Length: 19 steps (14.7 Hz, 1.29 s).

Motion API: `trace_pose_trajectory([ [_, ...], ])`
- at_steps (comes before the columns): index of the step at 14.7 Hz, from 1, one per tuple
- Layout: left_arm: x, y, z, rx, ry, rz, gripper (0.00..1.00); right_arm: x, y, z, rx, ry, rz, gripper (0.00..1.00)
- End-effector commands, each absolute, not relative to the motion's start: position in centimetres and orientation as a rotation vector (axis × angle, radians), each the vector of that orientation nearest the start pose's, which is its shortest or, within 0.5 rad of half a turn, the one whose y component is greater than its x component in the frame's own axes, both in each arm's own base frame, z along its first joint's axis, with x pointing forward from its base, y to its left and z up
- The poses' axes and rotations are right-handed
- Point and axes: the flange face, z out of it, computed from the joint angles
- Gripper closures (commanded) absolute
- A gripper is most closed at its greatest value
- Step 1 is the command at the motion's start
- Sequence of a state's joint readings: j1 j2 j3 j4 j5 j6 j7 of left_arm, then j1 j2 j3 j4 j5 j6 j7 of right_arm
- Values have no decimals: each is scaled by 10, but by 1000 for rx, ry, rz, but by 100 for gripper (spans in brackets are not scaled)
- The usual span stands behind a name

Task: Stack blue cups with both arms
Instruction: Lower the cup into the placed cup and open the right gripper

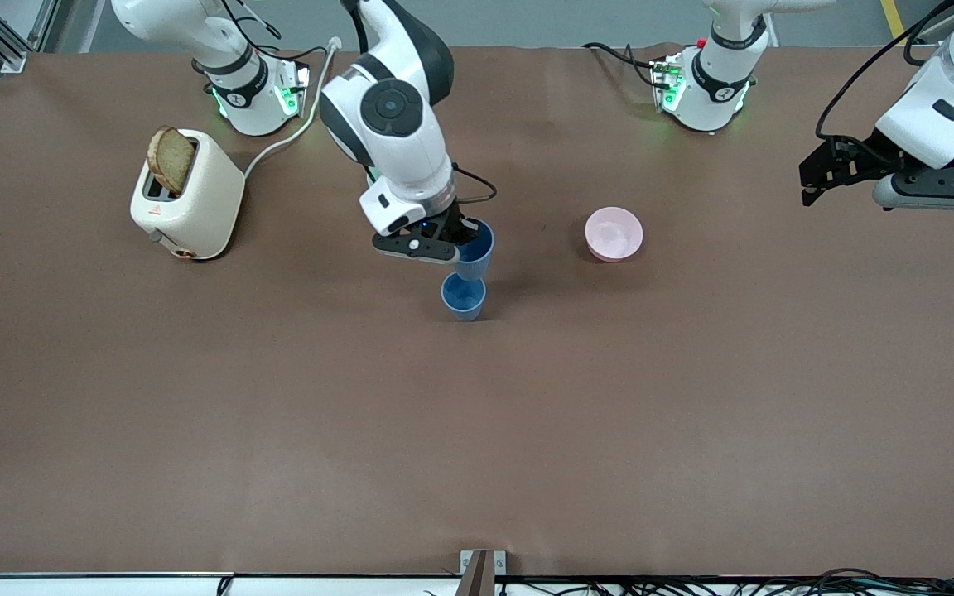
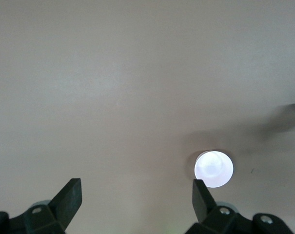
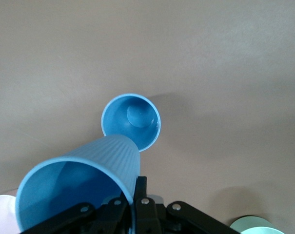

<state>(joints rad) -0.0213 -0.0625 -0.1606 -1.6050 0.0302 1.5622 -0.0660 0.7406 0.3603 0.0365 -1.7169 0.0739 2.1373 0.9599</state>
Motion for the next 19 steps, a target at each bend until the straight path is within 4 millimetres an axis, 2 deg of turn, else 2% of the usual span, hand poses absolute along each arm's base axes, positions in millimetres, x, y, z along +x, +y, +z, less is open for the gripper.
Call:
trace_pose_trajectory([
  [1, 515, -91, 653, -3110, 189, -10, 0, 466, 474, 371, -3043, 338, 16, 96],
  [3, 515, -87, 655, -3109, 177, -10, 0, 461, 481, 362, -3048, 321, 19, 95],
  [9, 520, -88, 650, -3112, 178, -5, 0, 478, 465, 363, -3076, 324, -44, 95],
  [14, 530, -88, 642, -3109, 178, -21, 0, 482, 463, 365, -3072, 325, -67, 95],
  [19, 531, -87, 641, -3106, 178, -23, 0, 488, 458, 363, -3061, 341, -83, 94],
])
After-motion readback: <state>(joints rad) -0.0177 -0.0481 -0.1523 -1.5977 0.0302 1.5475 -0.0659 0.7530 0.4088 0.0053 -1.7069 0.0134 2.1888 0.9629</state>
